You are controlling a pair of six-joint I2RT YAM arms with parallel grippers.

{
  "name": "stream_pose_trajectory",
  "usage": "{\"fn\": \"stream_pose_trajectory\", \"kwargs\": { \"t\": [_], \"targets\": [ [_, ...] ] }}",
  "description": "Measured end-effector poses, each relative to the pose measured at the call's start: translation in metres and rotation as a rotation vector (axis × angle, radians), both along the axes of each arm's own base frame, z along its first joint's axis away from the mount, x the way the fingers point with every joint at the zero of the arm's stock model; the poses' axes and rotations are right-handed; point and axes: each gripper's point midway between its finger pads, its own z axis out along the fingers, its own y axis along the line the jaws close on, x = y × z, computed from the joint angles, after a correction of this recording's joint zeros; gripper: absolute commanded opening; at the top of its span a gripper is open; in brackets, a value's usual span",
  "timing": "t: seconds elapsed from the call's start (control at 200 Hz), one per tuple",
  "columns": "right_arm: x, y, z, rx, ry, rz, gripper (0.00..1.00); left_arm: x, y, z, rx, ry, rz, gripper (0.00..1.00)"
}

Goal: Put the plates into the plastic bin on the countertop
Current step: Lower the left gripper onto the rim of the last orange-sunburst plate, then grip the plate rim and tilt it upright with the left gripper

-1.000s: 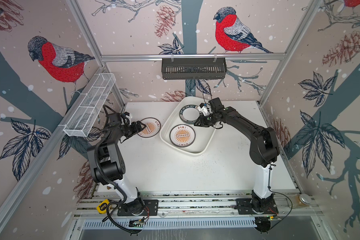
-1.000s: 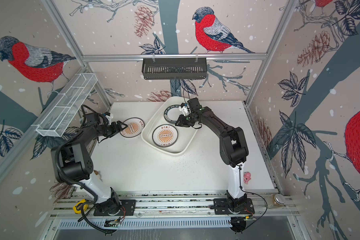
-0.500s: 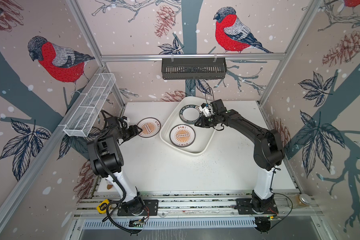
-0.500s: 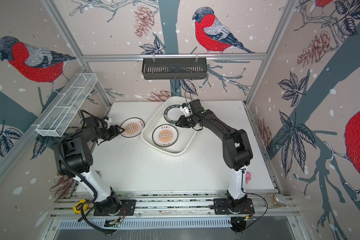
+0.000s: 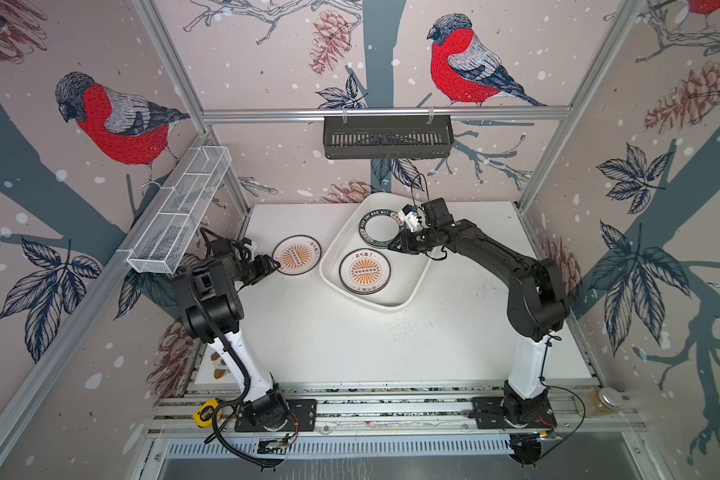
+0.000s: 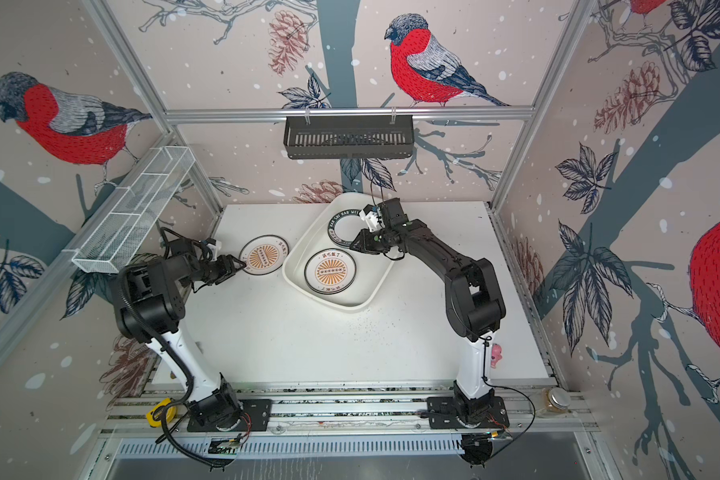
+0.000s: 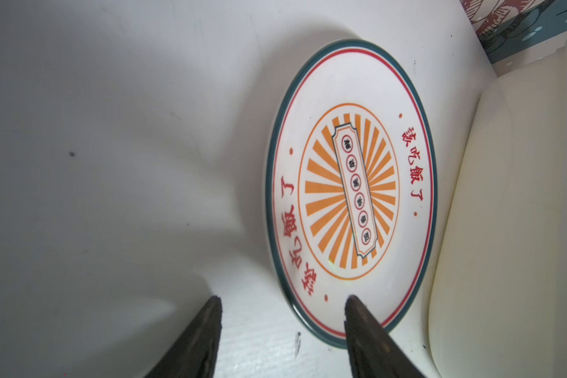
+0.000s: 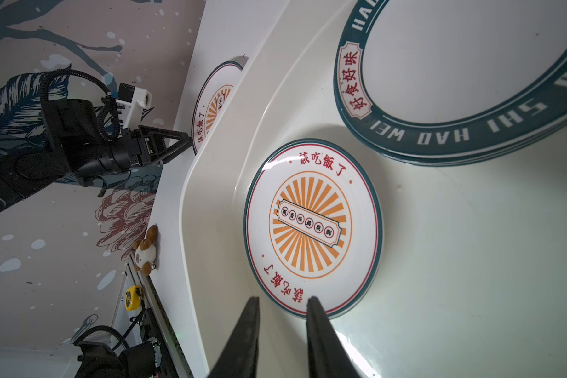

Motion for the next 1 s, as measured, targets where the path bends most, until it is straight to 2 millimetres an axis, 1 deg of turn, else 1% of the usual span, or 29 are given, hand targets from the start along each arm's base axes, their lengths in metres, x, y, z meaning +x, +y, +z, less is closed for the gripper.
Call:
{"fn": "stream_pose_trajectory", "kwargs": {
  "t": [0.135,0.365,0.41,0.67,0.731,0.836,1.001],
  "targets": [
    [0.000,0.001,0.001,0.004,0.000,0.000,0.27,0.008,-0.002,-0.002,-0.032,-0.024,-0.018,0.49],
    [-0.002,0.000,-0.003,0.001,0.012,-0.002,0.27,0.022,-0.005,-0.005,-0.081,-0.067,-0.049,0.47],
    [-0.002,0.000,-0.004,0.001,0.012,-0.002,0.27,0.024,-0.005,-0.004,-0.088,-0.077,-0.054,0.45],
    [0.000,0.000,-0.001,0.007,0.015,-0.009,0.26,0.029,-0.006,-0.007,-0.105,-0.102,-0.066,0.38],
    [0.001,0.001,0.000,0.012,0.014,-0.013,0.26,0.030,-0.005,-0.008,-0.108,-0.107,-0.065,0.32],
    [0.002,0.002,0.001,0.016,0.009,-0.014,0.26,0.031,-0.005,-0.010,-0.111,-0.109,-0.064,0.28],
    [0.002,0.002,0.000,0.016,0.012,-0.015,0.26,0.033,-0.005,-0.010,-0.123,-0.108,-0.051,0.26]
  ]
}}
